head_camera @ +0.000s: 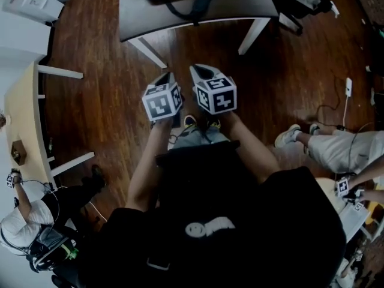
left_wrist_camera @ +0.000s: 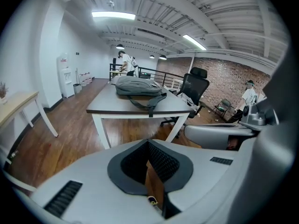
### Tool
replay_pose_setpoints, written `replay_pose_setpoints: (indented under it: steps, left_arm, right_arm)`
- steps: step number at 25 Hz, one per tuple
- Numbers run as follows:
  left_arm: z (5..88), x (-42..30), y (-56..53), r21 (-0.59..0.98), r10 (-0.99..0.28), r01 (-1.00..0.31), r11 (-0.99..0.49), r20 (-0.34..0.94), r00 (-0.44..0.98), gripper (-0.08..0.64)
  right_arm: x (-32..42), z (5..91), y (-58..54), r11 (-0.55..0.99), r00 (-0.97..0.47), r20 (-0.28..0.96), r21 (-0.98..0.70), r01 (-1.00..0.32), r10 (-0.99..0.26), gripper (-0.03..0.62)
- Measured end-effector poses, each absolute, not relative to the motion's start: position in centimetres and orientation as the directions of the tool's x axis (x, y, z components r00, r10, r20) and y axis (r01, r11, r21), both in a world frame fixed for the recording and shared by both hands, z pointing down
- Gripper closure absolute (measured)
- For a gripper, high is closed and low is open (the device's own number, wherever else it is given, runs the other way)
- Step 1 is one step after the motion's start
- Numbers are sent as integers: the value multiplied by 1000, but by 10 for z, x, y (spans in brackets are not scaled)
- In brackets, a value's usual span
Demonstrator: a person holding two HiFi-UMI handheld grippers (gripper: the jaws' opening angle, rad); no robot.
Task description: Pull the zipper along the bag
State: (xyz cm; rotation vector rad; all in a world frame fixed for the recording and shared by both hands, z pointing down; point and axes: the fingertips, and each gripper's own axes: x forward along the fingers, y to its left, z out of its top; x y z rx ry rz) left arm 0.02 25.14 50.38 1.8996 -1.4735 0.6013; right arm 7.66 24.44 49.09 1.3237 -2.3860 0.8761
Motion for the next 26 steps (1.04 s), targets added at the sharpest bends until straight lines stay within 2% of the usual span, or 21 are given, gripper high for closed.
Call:
replay_pose_setpoints:
  steps: [10,26]
  left_arm:
    - [515,9,248,268,-653,-948,-170,690,312,560]
    - [515,10,203,218,-626,-957,-193,723,291,560]
  right_arm:
    - [79,503,254,371,-512,548,-354,-858,-661,584]
    - [74,492,202,379,-496,546,-320,-868,-675,584]
